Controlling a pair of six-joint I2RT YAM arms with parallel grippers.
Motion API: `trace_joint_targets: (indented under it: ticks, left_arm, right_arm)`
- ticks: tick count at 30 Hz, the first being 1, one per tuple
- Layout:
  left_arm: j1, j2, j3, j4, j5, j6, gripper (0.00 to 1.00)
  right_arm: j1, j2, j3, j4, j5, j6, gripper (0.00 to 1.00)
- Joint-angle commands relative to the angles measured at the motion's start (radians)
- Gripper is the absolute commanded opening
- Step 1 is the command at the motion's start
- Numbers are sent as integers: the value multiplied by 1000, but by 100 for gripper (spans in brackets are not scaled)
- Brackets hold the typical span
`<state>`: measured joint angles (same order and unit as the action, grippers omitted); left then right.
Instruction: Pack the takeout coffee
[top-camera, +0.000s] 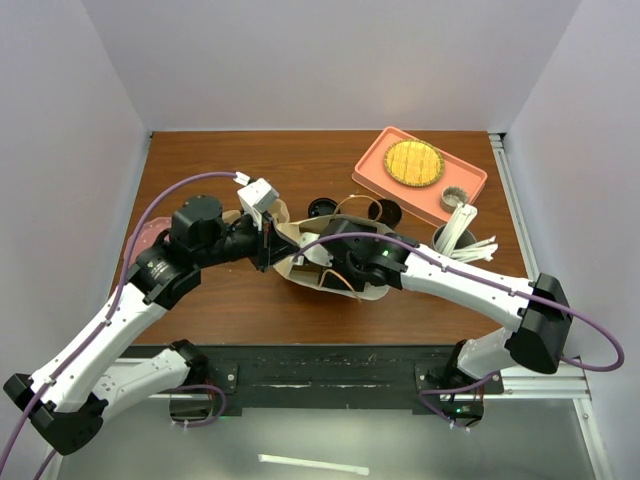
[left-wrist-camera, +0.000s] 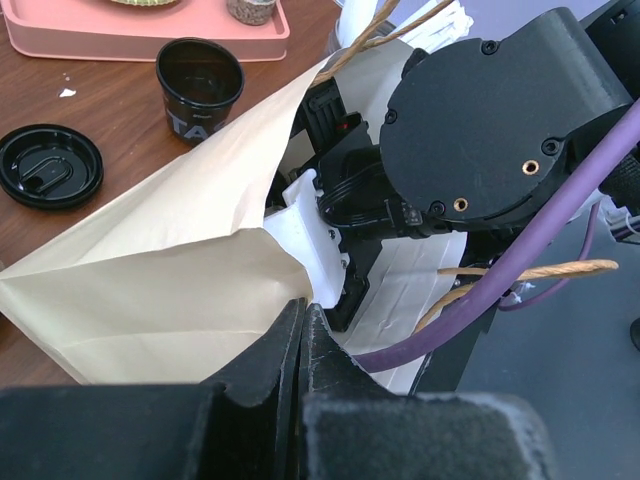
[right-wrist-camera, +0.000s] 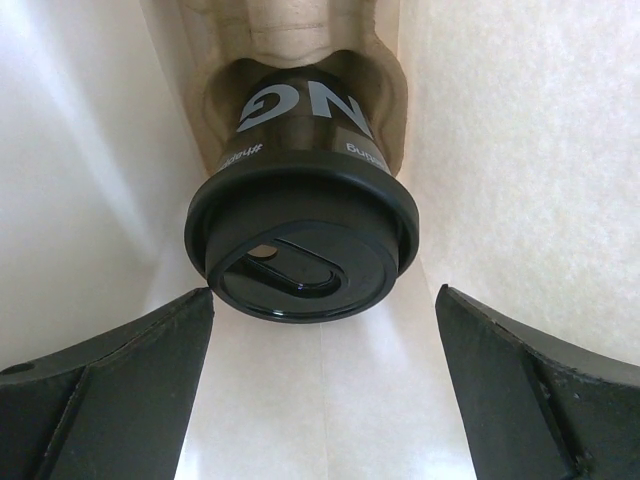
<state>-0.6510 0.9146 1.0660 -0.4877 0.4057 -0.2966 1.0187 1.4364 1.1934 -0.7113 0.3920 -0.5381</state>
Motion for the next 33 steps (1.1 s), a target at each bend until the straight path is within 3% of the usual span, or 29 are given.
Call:
trace_joint_targets:
  ticks: [1,17,33]
  left_arm:
    - [-1,13,32,8,-7,-13,0]
    - [-1,-3,-5,9,-8,-55,0]
    - [1,21,8,-41,-51,-78,0]
  right_arm:
    - [15,-60,72,4,-62,18,97]
    - [15,-85,127,-105,-82,73,97]
    - [14,-97,156,-157,-125,89,90]
